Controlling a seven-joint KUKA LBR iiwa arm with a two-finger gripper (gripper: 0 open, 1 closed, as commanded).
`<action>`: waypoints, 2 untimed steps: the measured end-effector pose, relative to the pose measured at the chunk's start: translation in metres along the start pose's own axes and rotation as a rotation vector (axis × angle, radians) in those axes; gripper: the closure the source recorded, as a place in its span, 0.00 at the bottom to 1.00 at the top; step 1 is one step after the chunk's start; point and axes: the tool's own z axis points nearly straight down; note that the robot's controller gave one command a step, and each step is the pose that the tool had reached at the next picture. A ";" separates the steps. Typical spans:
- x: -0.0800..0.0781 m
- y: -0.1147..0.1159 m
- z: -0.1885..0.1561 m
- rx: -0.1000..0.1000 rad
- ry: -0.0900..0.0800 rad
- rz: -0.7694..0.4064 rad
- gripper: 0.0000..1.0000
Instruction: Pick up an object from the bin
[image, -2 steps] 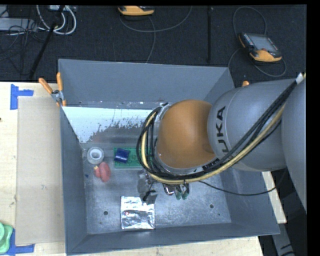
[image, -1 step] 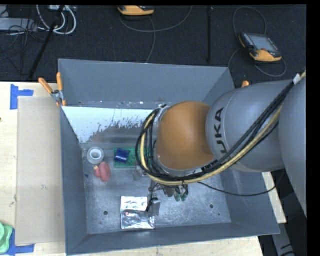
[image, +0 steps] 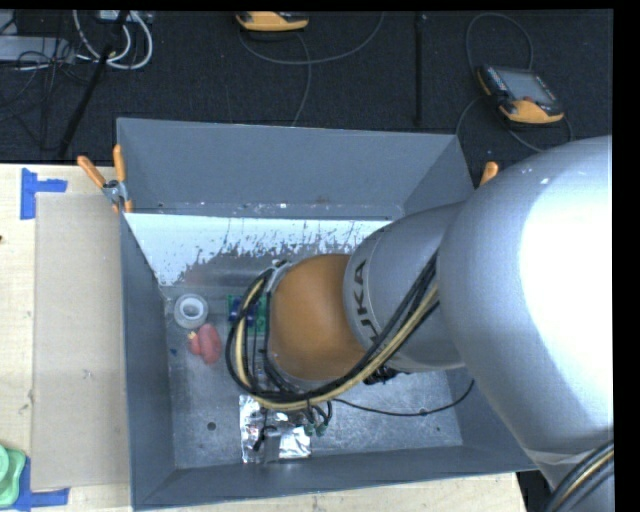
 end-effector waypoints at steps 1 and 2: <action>0.024 -0.037 -0.007 -0.001 -0.022 -0.072 0.00; 0.026 -0.037 -0.005 0.000 -0.012 -0.071 1.00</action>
Offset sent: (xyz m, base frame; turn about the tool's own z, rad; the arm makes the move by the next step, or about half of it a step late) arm -0.0230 -0.0391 0.0051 -0.0763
